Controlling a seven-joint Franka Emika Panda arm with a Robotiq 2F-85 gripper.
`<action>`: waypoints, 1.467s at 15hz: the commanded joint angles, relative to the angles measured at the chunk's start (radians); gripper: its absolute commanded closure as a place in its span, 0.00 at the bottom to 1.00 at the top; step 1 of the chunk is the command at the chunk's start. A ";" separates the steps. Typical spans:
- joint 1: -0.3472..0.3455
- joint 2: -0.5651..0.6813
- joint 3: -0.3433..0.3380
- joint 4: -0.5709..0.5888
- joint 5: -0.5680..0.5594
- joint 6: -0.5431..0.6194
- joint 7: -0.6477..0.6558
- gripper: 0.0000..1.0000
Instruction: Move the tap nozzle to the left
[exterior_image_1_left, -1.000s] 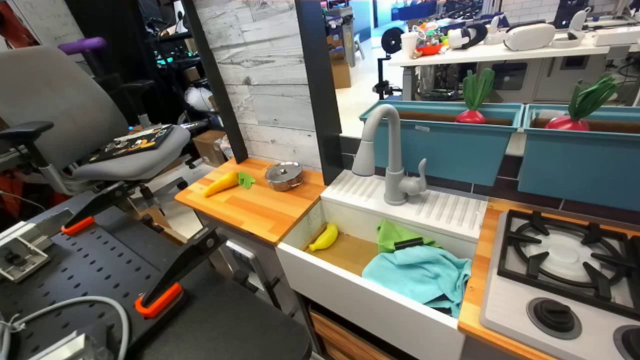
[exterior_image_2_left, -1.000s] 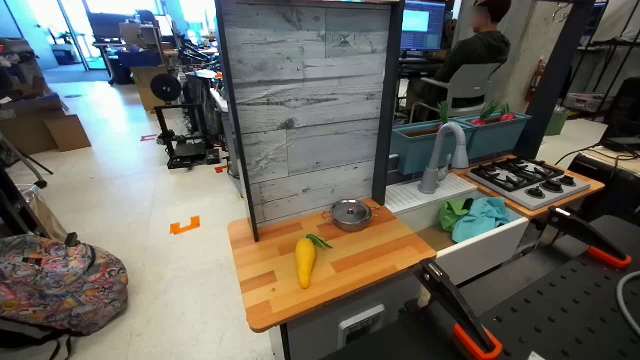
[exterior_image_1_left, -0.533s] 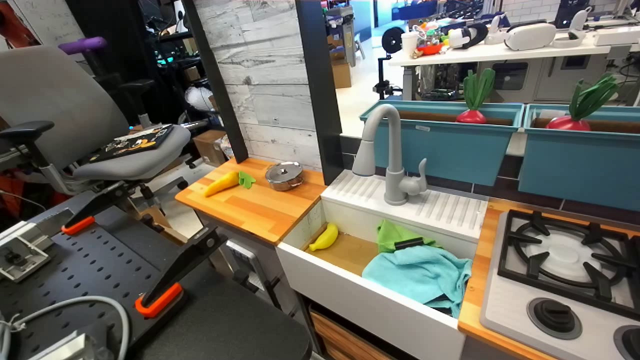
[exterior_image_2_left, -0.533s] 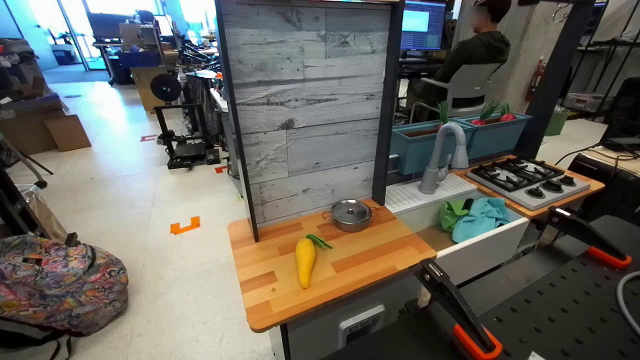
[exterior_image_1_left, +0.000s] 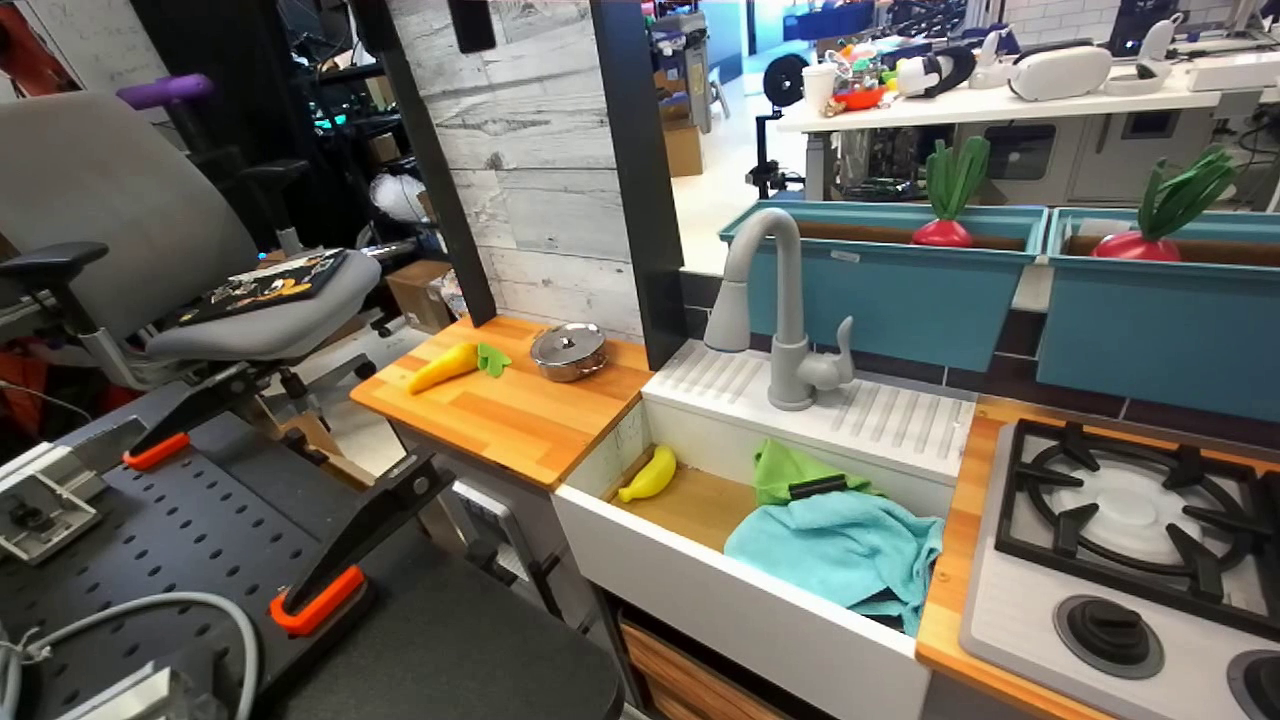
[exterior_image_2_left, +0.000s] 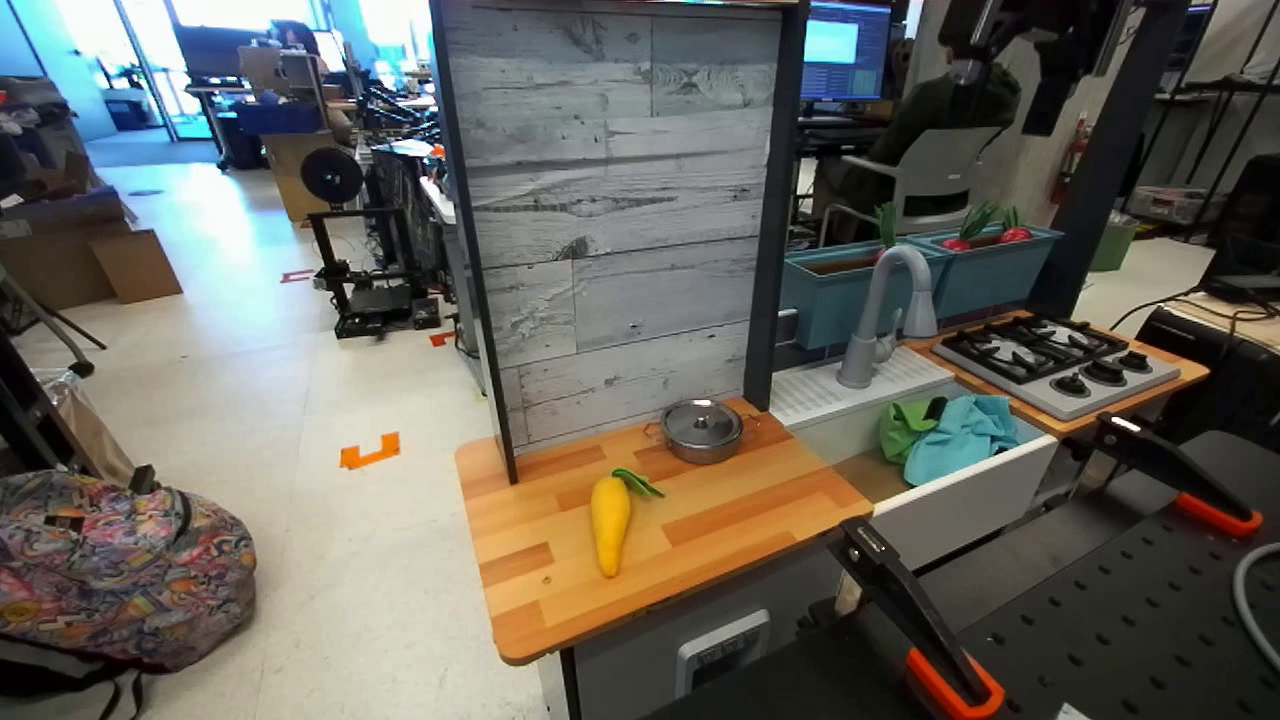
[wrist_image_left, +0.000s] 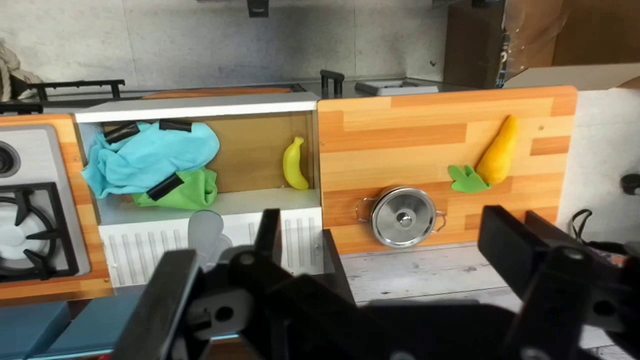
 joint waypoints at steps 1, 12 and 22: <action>-0.040 0.164 0.000 0.107 0.038 0.080 -0.068 0.00; -0.170 0.542 0.063 0.349 0.042 0.195 -0.071 0.00; -0.232 0.704 0.097 0.499 0.032 0.200 -0.039 0.25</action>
